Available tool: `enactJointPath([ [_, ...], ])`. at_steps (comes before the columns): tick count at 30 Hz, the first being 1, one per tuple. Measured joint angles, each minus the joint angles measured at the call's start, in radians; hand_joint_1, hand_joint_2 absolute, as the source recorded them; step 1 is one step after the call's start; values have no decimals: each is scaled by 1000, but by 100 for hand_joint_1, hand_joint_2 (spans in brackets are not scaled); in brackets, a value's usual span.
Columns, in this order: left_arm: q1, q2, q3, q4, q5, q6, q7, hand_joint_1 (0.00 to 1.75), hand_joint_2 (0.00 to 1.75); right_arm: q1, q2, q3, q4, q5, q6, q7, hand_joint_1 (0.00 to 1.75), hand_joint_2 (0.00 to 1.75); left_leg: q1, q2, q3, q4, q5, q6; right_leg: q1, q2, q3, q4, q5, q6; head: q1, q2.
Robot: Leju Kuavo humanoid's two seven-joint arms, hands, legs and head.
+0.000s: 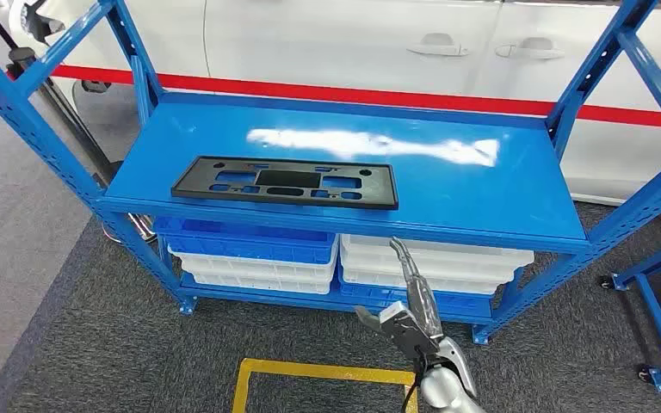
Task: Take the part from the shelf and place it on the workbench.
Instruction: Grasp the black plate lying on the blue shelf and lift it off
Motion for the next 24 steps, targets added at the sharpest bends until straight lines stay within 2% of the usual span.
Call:
enactJointPath([
  [2,-1,0,0,0,-10,-1,-1,0,0,-7,-4,31,-20,8,6,11,0,175,1,0,-1,-1,1,-6,2,0,-2,-3,0,-3,0,0],
  [5,-2,0,0,1,-39,-4,-3,0,0,-21,-16,112,-77,52,4,41,0,175,6,1,-5,11,-11,-23,-1,-3,1,-14,4,-18,0,0],
  [7,-2,0,0,1,-53,-5,-4,0,0,-35,-35,158,-108,99,-18,56,0,175,10,2,-39,84,-55,-33,-5,-8,6,-21,6,-28,0,0],
  [9,-2,0,0,2,-65,-6,-6,0,0,-45,-64,195,-129,158,-48,69,0,175,11,2,-102,209,-109,-41,-4,-13,8,-22,4,-33,0,0],
  [10,-2,1,0,2,-70,-7,-6,0,0,-47,-81,209,-136,191,-64,77,0,175,13,2,-127,255,-119,-44,-5,-16,10,-21,2,-34,0,0],
  [11,-1,1,0,2,-75,-9,-7,0,0,-47,-100,221,-144,226,-79,83,0,175,15,2,-138,269,-109,-48,-6,-18,11,-20,0,-33,0,0],
  [12,-1,1,0,2,-80,-10,-7,0,0,-48,-121,232,-153,263,-95,88,0,175,18,2,-131,245,-82,-51,-8,-19,14,-18,-3,-30,0,0],
  [14,-2,1,0,2,-90,-15,-8,0,0,-54,-169,252,-175,337,-123,98,0,175,24,2,-83,130,-14,-58,-13,-20,18,-10,-12,-17,0,0],
  [16,-5,0,0,3,-99,-21,-8,0,0,-62,-220,270,-197,416,-146,107,0,175,24,-2,-50,49,11,-50,-11,-20,17,0,-19,-2,0,0],
  [18,-7,0,0,4,-107,-27,-8,0,0,-70,-262,288,-217,494,-166,116,0,175,20,-7,-49,36,8,-29,-8,-22,16,0,-18,9,0,0],
  [20,-7,1,0,4,-114,-34,-8,0,0,-79,-285,303,-230,569,-185,129,0,175,19,-10,-49,34,13,-11,-12,-23,14,3,-24,15,0,0],
  [22,-8,1,0,4,-121,-45,-8,0,0,-92,-290,317,-237,643,-204,149,0,175,18,-12,-49,31,17,4,-12,-19,-15,68,-66,15,0,0],
  [24,-11,3,0,4,-128,-58,-7,0,0,-105,-287,334,-238,715,-222,172,0,175,12,-14,-50,31,17,13,-9,-14,-75,196,-124,11,0,0],
])
